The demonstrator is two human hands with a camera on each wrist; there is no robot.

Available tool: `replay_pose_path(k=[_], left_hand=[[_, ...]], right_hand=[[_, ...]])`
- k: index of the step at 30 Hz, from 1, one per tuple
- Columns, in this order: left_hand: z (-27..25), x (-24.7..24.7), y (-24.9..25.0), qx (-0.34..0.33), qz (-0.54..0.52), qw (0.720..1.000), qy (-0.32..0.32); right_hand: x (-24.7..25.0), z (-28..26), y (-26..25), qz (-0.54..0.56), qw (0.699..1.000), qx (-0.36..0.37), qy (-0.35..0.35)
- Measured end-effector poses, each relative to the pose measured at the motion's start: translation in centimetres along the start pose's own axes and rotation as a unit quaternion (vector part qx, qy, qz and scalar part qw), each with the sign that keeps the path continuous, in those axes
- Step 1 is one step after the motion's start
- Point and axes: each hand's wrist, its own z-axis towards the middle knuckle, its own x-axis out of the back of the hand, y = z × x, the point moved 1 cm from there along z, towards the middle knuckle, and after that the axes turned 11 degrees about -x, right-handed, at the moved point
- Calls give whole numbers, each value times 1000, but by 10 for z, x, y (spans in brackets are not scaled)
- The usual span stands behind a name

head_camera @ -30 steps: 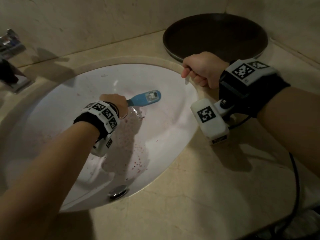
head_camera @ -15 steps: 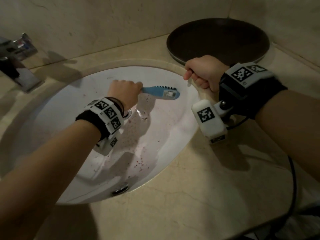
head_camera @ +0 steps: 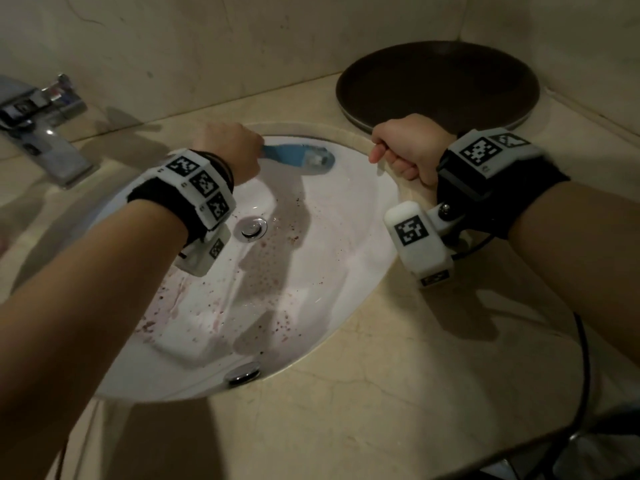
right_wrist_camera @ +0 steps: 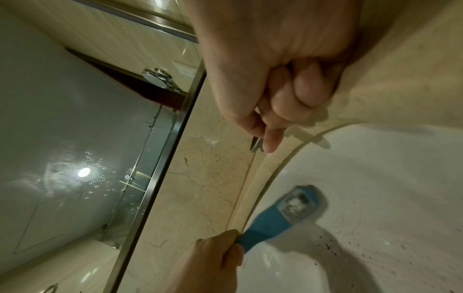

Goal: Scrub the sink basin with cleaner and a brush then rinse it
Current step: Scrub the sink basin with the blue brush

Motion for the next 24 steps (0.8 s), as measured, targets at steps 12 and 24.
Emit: replay_pose_path(k=[12, 24], left_hand=[[-16, -38, -21, 123, -20, 991, -44], [-70, -68, -36, 230, -159, 953, -117]], right_hand=[[0, 2, 1, 7, 1000, 2, 11], [4, 7, 2, -14, 999, 30, 10]])
